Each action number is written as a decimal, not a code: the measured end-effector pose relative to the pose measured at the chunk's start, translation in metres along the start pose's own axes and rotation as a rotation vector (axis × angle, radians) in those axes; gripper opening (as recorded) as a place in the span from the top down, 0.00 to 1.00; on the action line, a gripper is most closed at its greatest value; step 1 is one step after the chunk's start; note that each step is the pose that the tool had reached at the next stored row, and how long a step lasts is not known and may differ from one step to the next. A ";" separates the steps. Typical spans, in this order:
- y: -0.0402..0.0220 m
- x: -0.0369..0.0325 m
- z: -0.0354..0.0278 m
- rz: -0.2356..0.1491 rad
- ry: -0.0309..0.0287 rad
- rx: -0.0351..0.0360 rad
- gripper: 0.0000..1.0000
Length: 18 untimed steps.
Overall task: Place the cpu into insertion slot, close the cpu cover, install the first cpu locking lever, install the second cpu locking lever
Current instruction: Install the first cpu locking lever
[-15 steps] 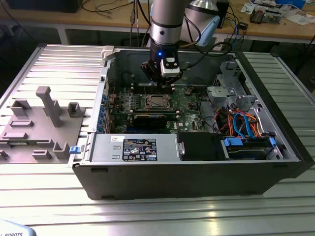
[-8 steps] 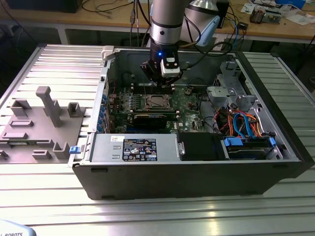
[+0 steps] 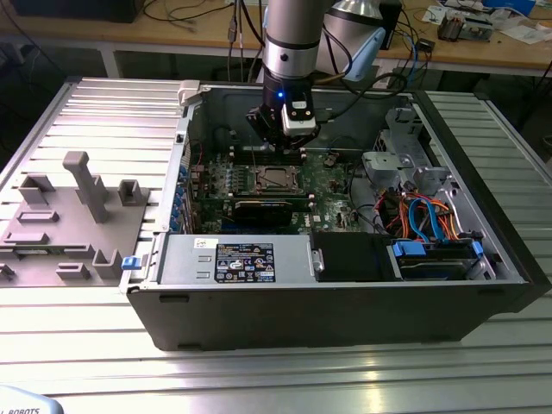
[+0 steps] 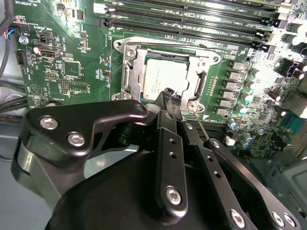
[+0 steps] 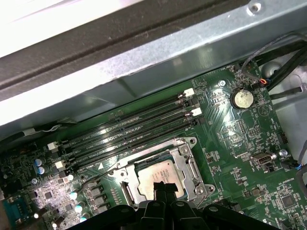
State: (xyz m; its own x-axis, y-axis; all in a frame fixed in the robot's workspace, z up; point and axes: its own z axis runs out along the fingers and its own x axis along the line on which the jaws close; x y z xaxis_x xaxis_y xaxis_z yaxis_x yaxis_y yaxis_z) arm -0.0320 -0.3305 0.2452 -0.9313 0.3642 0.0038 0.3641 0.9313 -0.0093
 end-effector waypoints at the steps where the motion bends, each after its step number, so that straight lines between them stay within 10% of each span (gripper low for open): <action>1: 0.0000 0.0000 0.0000 -0.004 0.0000 0.0000 0.89; 18: 0.0000 0.0000 0.0001 -0.016 -0.0001 0.0001 0.89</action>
State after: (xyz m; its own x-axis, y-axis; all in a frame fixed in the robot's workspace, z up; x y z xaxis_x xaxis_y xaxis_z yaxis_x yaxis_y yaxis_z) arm -0.0320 -0.3305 0.2450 -0.9370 0.3493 0.0038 0.3493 0.9370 -0.0093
